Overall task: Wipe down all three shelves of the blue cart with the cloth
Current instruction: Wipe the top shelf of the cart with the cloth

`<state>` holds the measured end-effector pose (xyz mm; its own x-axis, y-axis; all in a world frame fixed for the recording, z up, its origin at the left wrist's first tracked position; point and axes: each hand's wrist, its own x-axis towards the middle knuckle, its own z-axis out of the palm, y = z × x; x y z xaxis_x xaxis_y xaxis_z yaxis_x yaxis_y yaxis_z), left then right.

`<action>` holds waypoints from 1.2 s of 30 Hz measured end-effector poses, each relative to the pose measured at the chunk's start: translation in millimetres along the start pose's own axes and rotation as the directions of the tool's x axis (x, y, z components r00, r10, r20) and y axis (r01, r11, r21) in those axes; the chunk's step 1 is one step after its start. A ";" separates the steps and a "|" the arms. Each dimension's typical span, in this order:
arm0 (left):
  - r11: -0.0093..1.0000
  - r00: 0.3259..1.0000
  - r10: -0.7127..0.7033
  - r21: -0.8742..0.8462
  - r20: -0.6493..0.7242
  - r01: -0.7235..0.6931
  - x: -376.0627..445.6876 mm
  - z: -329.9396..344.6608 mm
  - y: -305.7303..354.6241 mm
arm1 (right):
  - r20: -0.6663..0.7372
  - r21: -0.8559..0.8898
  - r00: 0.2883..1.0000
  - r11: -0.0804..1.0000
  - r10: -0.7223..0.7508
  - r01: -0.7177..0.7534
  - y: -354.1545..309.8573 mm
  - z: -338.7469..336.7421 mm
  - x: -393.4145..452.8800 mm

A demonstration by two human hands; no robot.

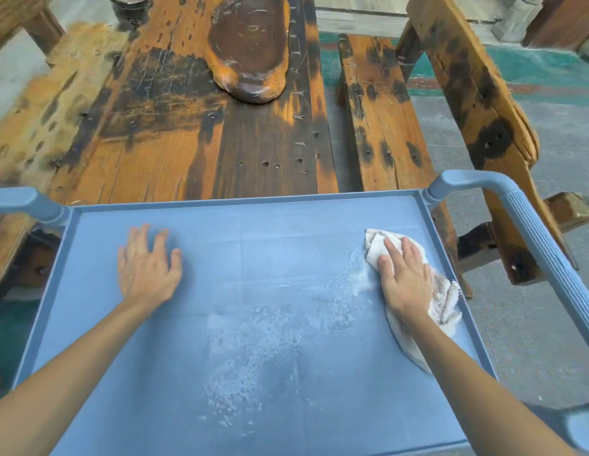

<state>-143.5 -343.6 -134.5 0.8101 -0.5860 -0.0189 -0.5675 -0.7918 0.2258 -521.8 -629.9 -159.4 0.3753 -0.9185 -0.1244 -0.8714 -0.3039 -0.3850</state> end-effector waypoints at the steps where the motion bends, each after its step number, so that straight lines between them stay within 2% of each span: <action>1: 0.997 0.996 -0.081 0.017 -0.043 0.082 -1.0 -3.2 -20.2 | -0.003 0.006 0.999 0.999 0.039 -0.039 -7.4 5.3 -3.0; 4: 0.961 0.962 -0.264 0.064 -0.066 0.268 -9.6 -8.7 -66.4 | -0.025 0.019 0.991 0.991 0.133 -0.132 -27.5 16.1 -10.8; 8: 0.916 0.927 -0.373 0.176 0.044 0.360 -24.1 -5.3 -96.1 | -0.023 0.052 0.986 0.985 0.168 -0.167 -57.9 27.9 -21.1; 10: 0.931 0.936 -0.350 0.125 0.042 0.343 -24.4 -9.3 -104.5 | -0.014 0.082 0.989 0.986 0.150 -0.148 -75.5 35.0 -27.3; 12: 0.944 0.944 -0.329 -0.026 -0.008 0.329 -22.9 -20.1 -117.4 | -0.016 0.104 0.993 0.988 0.113 -0.111 -95.1 44.1 -34.7; 16: 0.939 0.969 -0.239 -0.271 -0.068 0.212 -27.3 -35.0 -153.1 | -0.006 0.114 0.998 0.991 0.064 -0.063 -136.0 64.9 -49.4; 21: 0.827 0.981 -0.194 -0.541 -0.020 0.152 -32.5 -36.0 -181.2 | 0.000 0.073 0.998 0.995 0.061 -0.060 -181.6 88.0 -60.0; 25: 0.640 0.989 -0.145 -0.759 0.036 0.122 -34.7 -29.9 -187.6 | 0.017 0.083 1.000 0.996 0.017 -0.018 -225.8 109.4 -72.4; 27: 0.576 0.987 -0.147 -0.806 0.065 0.138 -33.9 -30.2 -193.4 | 0.042 0.070 0.998 0.997 -0.047 0.044 -251.2 123.2 -80.2; 32: 0.527 0.991 -0.104 -0.840 0.081 0.124 -32.3 -28.8 -196.0 | 0.111 0.048 0.974 0.980 -0.196 0.192 -307.4 149.1 -92.5; 34: 0.548 0.992 -0.086 -0.827 0.096 0.128 -30.6 -29.2 -195.0 | 0.142 0.034 0.956 0.966 -0.258 0.256 -326.3 156.9 -97.6; 36: 0.617 0.993 -0.065 -0.778 0.095 0.115 -29.1 -29.3 -195.1 | 0.180 0.031 0.927 0.944 -0.328 0.328 -344.8 164.8 -104.2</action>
<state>-52.1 -167.1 -149.4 0.8278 -0.5466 -0.1263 -0.1422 -0.4223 0.8952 -208.3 -387.7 -164.4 0.6911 -0.7062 -0.1538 -0.6897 -0.5807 -0.4325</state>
